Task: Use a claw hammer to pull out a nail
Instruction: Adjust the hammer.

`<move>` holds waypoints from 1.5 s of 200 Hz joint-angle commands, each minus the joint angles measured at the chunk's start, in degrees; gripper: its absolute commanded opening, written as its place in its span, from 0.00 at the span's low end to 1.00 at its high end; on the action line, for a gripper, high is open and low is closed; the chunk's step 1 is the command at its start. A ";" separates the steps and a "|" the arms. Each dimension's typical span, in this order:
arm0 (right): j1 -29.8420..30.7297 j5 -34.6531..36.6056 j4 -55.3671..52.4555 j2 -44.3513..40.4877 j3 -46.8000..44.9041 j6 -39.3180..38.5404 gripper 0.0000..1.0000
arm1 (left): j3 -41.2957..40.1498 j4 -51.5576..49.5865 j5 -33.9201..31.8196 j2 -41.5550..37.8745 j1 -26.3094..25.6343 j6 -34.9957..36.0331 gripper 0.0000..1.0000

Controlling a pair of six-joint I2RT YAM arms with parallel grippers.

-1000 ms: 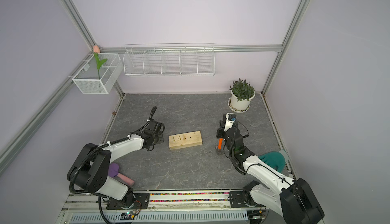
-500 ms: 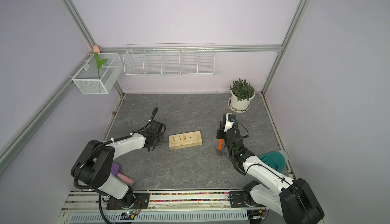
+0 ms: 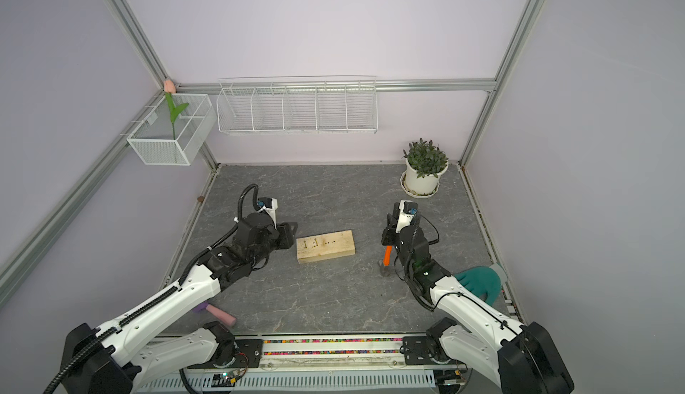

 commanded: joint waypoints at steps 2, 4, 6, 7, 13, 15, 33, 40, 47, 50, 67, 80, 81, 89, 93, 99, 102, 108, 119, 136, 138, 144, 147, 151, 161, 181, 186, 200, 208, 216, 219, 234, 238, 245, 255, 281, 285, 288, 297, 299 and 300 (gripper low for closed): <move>-0.46 0.18 -0.10 -1.92 3.44 4.05 0.07 | -1.55 17.60 7.41 6.78 -6.29 2.68 0.55; -0.46 0.04 -0.19 -1.96 3.54 4.20 0.07 | -0.94 18.05 7.82 7.76 -6.83 3.10 0.56; -0.47 -0.08 -0.30 -2.00 3.65 4.37 0.07 | -0.48 18.46 8.08 8.79 -7.45 3.38 0.56; -0.47 -0.18 -0.32 -2.00 3.72 4.41 0.07 | -0.06 18.61 8.10 9.33 -7.74 3.54 0.55; -0.51 -0.74 -0.37 -2.16 3.96 4.81 0.07 | 1.87 19.40 8.48 12.34 -9.36 4.55 0.56; -0.48 -1.05 -0.35 -2.22 3.95 4.98 0.07 | 2.51 19.82 8.64 13.54 -9.97 4.93 0.56; -1.17 -4.17 0.27 -3.19 4.13 6.81 0.07 | 6.06 25.51 12.62 21.48 -12.65 6.61 0.57; -1.46 -5.40 0.62 -3.56 4.13 7.52 0.07 | 6.60 29.09 15.46 24.08 -12.87 6.00 0.58; -1.64 -6.49 0.79 -3.95 4.15 8.13 0.07 | 7.24 32.07 18.10 26.37 -12.83 5.46 0.59; -1.80 -6.93 0.92 -4.15 4.11 8.36 0.07 | 7.60 32.91 18.90 27.41 -12.91 5.06 0.60; -2.59 -8.74 1.07 -4.79 4.30 9.75 0.07 | 10.15 35.83 22.83 31.79 -13.49 5.38 0.69; -2.93 -9.96 1.22 -4.91 4.48 10.59 0.07 | 11.88 36.10 23.22 34.10 -14.50 6.61 0.70; -2.97 -10.04 1.27 -4.91 4.52 10.64 0.07 | 12.01 36.13 23.37 34.25 -14.56 6.69 0.70; -3.01 -10.60 1.42 -4.84 4.70 10.89 0.07 | 12.91 36.27 23.93 35.31 -14.95 7.04 0.71; -3.01 -10.63 1.35 -4.71 4.79 10.91 0.07 | 13.26 36.54 24.25 35.79 -15.05 7.04 0.71; -3.09 -10.81 1.33 -4.60 4.91 10.98 0.07 | 13.80 36.86 25.03 36.56 -15.07 7.06 0.71; -3.12 -10.90 1.40 -4.56 5.03 10.99 0.07 | 14.06 36.99 25.49 36.96 -15.07 7.05 0.71; -3.25 -10.91 1.57 -4.39 5.01 11.13 0.07 | 14.59 37.04 26.03 37.62 -15.13 7.07 0.71; -3.35 -11.12 2.02 -4.22 4.93 11.37 0.07 | 15.22 37.57 27.07 38.97 -15.16 6.79 0.70; -3.57 -11.25 2.21 -4.03 5.01 11.61 0.07 | 15.32 38.63 28.31 40.27 -15.16 6.33 0.69; -3.64 -11.23 2.28 -3.99 5.01 11.60 0.07 | 15.30 38.87 28.38 40.34 -15.16 6.32 0.69; -3.70 -11.30 2.38 -4.02 5.01 11.78 0.07 | 15.36 38.98 28.54 40.69 -15.16 6.46 0.69; -3.77 -11.30 2.46 -4.03 4.91 11.88 0.07 | 15.44 38.79 28.53 40.82 -15.18 6.55 0.68; -3.79 -11.35 2.60 -3.97 4.92 12.06 0.07 | 15.59 38.44 28.41 41.02 -15.16 6.60 0.68; -4.06 -11.88 2.87 -3.94 4.88 12.46 0.07 | 15.89 38.10 28.33 41.66 -15.15 6.98 0.67; -4.63 -13.46 3.61 -3.90 4.74 13.69 0.07 | 16.55 37.86 28.88 42.86 -15.16 7.26 0.64; -4.68 -13.86 3.70 -3.86 4.73 13.94 0.07 | 16.76 37.75 29.24 43.14 -15.16 7.37 0.63; -4.87 -14.70 4.09 -3.86 4.57 14.24 0.07 | 17.20 37.86 29.89 43.68 -15.16 7.27 0.62; -4.95 -15.05 4.35 -3.93 4.41 14.30 0.07 | 17.40 37.84 30.17 43.89 -15.16 7.39 0.59; -5.15 -15.41 4.95 -4.02 4.02 14.39 0.07 | 17.65 37.67 30.53 44.00 -15.16 7.56 0.57; -5.15 -15.63 5.13 -4.02 3.90 14.44 0.07 | 17.71 37.59 30.61 44.00 -15.16 7.77 0.57; -5.85 -16.76 5.37 -4.28 3.36 14.72 0.07 | 17.71 37.75 31.15 43.91 -15.16 7.98 0.47; -6.15 -17.28 5.46 -4.34 3.26 14.90 0.07 | 17.75 37.63 31.40 43.89 -15.13 8.07 0.44; -6.91 -18.02 5.46 -4.44 3.04 15.52 0.07 | 17.84 37.36 31.67 43.74 -15.07 8.33 0.37; -7.87 -19.68 5.94 -4.56 2.65 16.29 0.07 | 17.76 37.07 31.74 43.52 -14.99 8.70 0.25; -11.85 -27.82 7.58 -4.30 1.97 16.49 0.07 | 16.70 37.39 32.94 42.03 -13.74 8.24 0.00; -12.78 -29.62 8.24 -4.21 1.63 16.48 0.11 | 16.33 37.79 33.52 41.82 -13.49 7.91 0.00; -13.41 -31.37 8.80 -4.07 1.44 16.49 0.16 | 16.10 37.97 33.93 41.52 -13.22 7.83 0.00; -16.20 -37.17 10.72 -3.58 0.85 16.90 0.40 | 15.39 38.69 35.30 40.93 -12.35 7.31 0.00; -16.81 -38.61 11.28 -3.48 0.70 16.95 0.46 | 15.27 38.84 35.73 40.86 -12.10 7.20 0.00; -17.12 -39.21 11.54 -3.40 0.65 16.98 0.48 | 15.20 38.96 35.91 40.79 -12.00 7.12 0.00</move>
